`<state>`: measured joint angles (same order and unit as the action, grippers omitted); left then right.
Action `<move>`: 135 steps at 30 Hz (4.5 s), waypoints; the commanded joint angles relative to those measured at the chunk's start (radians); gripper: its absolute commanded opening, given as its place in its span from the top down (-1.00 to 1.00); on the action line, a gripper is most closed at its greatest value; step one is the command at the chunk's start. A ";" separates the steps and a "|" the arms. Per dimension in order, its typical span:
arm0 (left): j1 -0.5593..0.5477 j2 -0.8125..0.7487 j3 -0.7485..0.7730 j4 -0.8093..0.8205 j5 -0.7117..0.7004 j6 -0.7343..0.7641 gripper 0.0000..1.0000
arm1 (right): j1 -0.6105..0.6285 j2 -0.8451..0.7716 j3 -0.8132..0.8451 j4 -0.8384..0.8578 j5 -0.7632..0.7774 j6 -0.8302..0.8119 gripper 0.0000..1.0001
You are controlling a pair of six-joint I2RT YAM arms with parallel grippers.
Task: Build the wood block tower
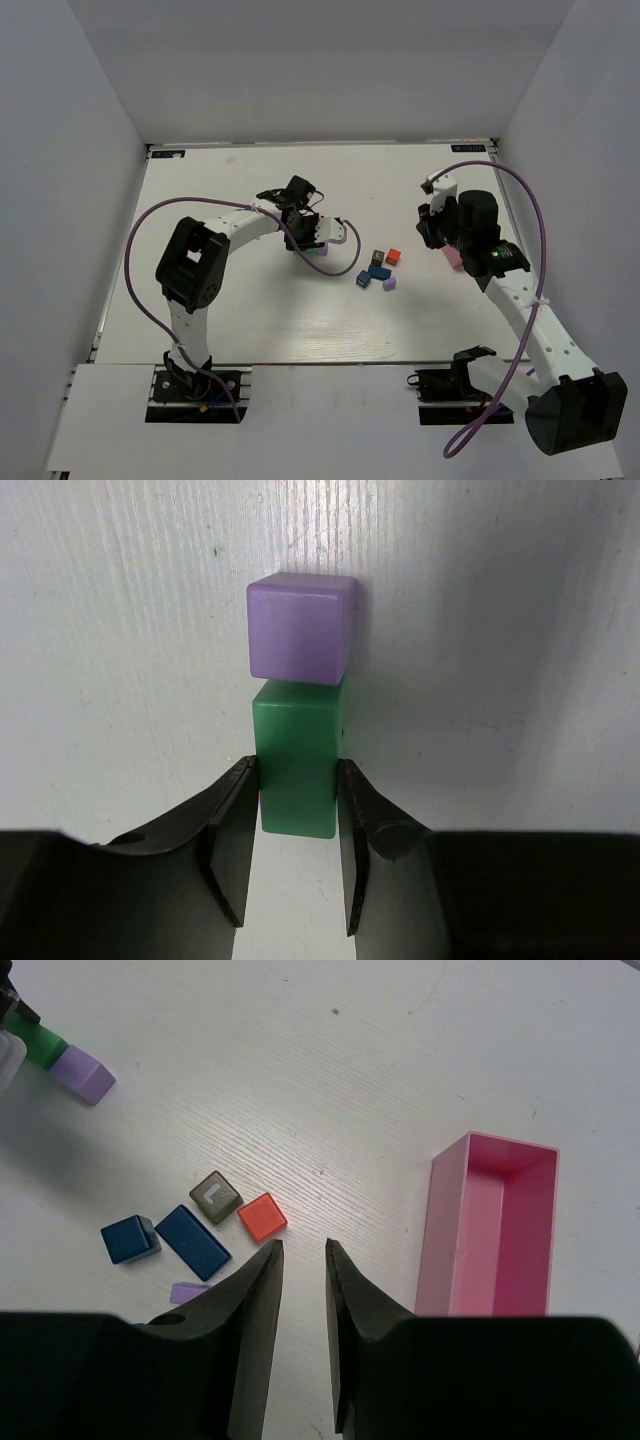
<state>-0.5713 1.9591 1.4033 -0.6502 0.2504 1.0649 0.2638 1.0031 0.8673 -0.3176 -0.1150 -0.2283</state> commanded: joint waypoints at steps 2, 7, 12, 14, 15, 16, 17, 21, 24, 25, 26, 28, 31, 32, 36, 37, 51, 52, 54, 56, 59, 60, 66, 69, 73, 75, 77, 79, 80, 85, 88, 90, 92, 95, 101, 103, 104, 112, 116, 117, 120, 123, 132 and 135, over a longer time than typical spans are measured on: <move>0.004 -0.017 -0.012 -0.005 -0.002 0.007 0.87 | 0.000 -0.001 -0.010 0.031 -0.006 -0.011 0.41; 0.004 -0.017 -0.021 -0.005 -0.011 0.007 0.52 | 0.000 0.000 -0.008 0.032 -0.006 -0.006 0.41; 0.004 -0.017 -0.030 -0.005 -0.011 0.007 -0.20 | 0.000 0.002 -0.010 0.028 -0.006 -0.009 0.41; 0.004 -0.026 -0.030 -0.005 -0.022 0.007 -1.00 | 0.000 0.002 -0.008 0.032 -0.006 -0.009 0.41; 0.004 -0.026 -0.030 -0.005 -0.022 -0.002 -1.00 | 0.002 0.003 -0.010 0.031 -0.008 -0.008 0.41; 0.004 -0.026 -0.030 0.007 -0.022 -0.002 -1.00 | 0.002 0.000 -0.008 0.031 -0.008 -0.008 0.41; 0.004 -0.026 -0.039 0.007 -0.033 -0.002 -1.00 | 0.000 0.002 -0.010 0.031 -0.008 -0.008 0.41; 0.004 -0.055 -0.040 0.017 -0.042 -0.011 -1.00 | 0.012 0.002 -0.008 0.029 -0.006 -0.008 0.41; 0.004 -0.100 -0.049 0.041 -0.051 -0.035 -1.00 | -0.003 0.003 -0.010 0.031 -0.002 -0.006 0.41; 0.004 -0.117 -0.058 0.062 -0.063 -0.048 -1.00 | -0.001 0.002 -0.010 0.031 -0.003 -0.009 0.41; 0.004 -0.135 -0.058 0.093 -0.085 -0.062 -1.00 | -0.001 0.003 -0.008 0.031 -0.005 -0.009 0.41; -0.007 -0.204 -0.072 0.113 -0.085 -0.100 -1.00 | -0.001 0.005 -0.011 0.032 -0.006 -0.009 0.41; -0.007 -0.294 -0.104 0.185 -0.073 -0.187 -1.00 | 0.002 0.011 -0.011 0.031 -0.014 -0.020 0.21; -0.007 -0.327 -0.116 0.226 -0.072 -0.218 -1.00 | -0.001 0.011 -0.013 0.031 -0.023 -0.026 0.17; -0.016 -0.556 -0.212 0.335 -0.046 -0.417 -1.00 | -0.001 0.011 -0.021 0.022 -0.105 -0.069 0.03; -0.016 -0.596 -0.234 0.359 -0.046 -0.487 -1.00 | -0.001 0.012 -0.024 0.017 -0.132 -0.080 -0.04; 0.002 -1.077 -0.613 0.422 -0.091 -1.008 -1.00 | 0.061 0.219 0.033 -0.098 -0.402 -0.397 0.04; 0.002 -1.089 -0.625 0.422 -0.102 -1.008 -1.00 | 0.066 0.236 0.041 -0.100 -0.378 -0.398 0.04; 0.002 -1.111 -0.650 0.422 -0.120 -1.008 -1.00 | 0.081 0.282 0.065 -0.098 -0.341 -0.405 0.07; 0.002 -1.121 -0.650 0.410 -0.111 -0.999 -1.00 | 0.087 0.342 0.099 -0.089 -0.296 -0.387 0.07; 0.002 -1.122 -0.650 0.389 -0.145 -0.999 -1.00 | 0.097 0.419 0.153 -0.118 -0.272 -0.368 -0.01; 0.002 -1.122 -0.650 0.389 -0.155 -0.999 -1.00 | 0.106 0.428 0.159 -0.129 -0.270 -0.368 -0.04; 0.002 -1.122 -0.650 0.380 -0.155 -0.999 -1.00 | 0.120 0.491 0.171 -0.112 -0.261 -0.408 -0.10; 0.002 -1.122 -0.641 0.380 -0.155 -0.999 -1.00 | 0.129 0.523 0.183 -0.115 -0.250 -0.440 -0.10; 0.002 -1.122 -0.641 0.380 -0.117 -0.999 -1.00 | 0.138 0.565 0.197 -0.109 -0.233 -0.473 -0.07; 0.002 -1.122 -0.641 0.380 -0.117 -0.999 -1.00 | 0.141 0.577 0.208 -0.109 -0.222 -0.476 -0.07; 0.002 -1.122 -0.641 0.380 -0.117 -0.999 -1.00 | 0.143 0.600 0.219 -0.106 -0.210 -0.474 -0.11; 0.002 -1.122 -0.641 0.380 -0.108 -0.999 -1.00 | 0.144 0.615 0.229 -0.107 -0.200 -0.476 -0.19; 0.002 -1.122 -0.641 0.380 -0.108 -0.999 -1.00 | 0.153 0.630 0.243 -0.113 -0.195 -0.477 -0.25; 0.002 -1.122 -0.641 0.380 -0.097 -0.999 -1.00 | 0.156 0.667 0.266 -0.126 -0.187 -0.479 -0.42; 0.002 -1.122 -0.641 0.380 -0.088 -0.999 -1.00 | 0.161 0.681 0.265 -0.124 -0.181 -0.487 -0.42; 0.002 -1.122 -0.641 0.380 -0.088 -0.999 -1.00 | 0.163 0.689 0.266 -0.124 -0.175 -0.490 -0.39; 0.002 -1.122 -0.641 0.380 -0.088 -0.999 -1.00 | 0.163 0.696 0.268 -0.123 -0.172 -0.490 -0.36; 0.002 -1.122 -0.641 0.380 -0.088 -0.999 -1.00 | 0.167 0.710 0.260 -0.124 -0.167 -0.500 -0.33; 0.002 -1.122 -0.641 0.380 -0.079 -0.999 -1.00 | 0.170 0.730 0.254 -0.126 -0.157 -0.510 -0.28; 0.002 -1.112 -0.641 0.380 -0.079 -0.999 -1.00 | 0.170 0.739 0.256 -0.126 -0.155 -0.511 -0.25; 0.002 -1.112 -0.641 0.380 -0.079 -0.999 -1.00 | 0.170 0.740 0.256 -0.123 -0.152 -0.511 -0.20; 0.002 -1.112 -0.641 0.380 -0.079 -0.999 -1.00 | 0.175 0.769 0.269 -0.143 -0.164 -0.539 0.29; 0.002 -1.112 -0.641 0.380 -0.079 -0.999 -1.00 | 0.181 0.750 0.279 -0.150 -0.176 -0.559 0.49; 0.002 -1.112 -0.641 0.380 -0.079 -0.999 -1.00 | 0.187 0.741 0.280 -0.150 -0.186 -0.568 0.49; 0.002 -1.112 -0.641 0.380 -0.079 -0.999 -1.00 | 0.192 0.717 0.285 -0.158 -0.218 -0.606 0.56; 0.002 -1.112 -0.641 0.380 -0.079 -0.990 -1.00 | 0.212 0.716 0.303 -0.195 -0.259 -0.649 0.59; 0.002 -1.112 -0.641 0.380 -0.079 -0.990 -1.00 | 0.279 0.755 0.372 -0.209 -0.308 -0.717 0.62; 0.002 -1.112 -0.641 0.380 -0.069 -0.990 -1.00 | 0.291 0.785 0.404 -0.205 -0.307 -0.717 0.60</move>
<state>-0.5724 0.8532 0.7597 -0.2626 0.1604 0.0780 0.5457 1.7626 1.2190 -0.5179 -0.3912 -0.9188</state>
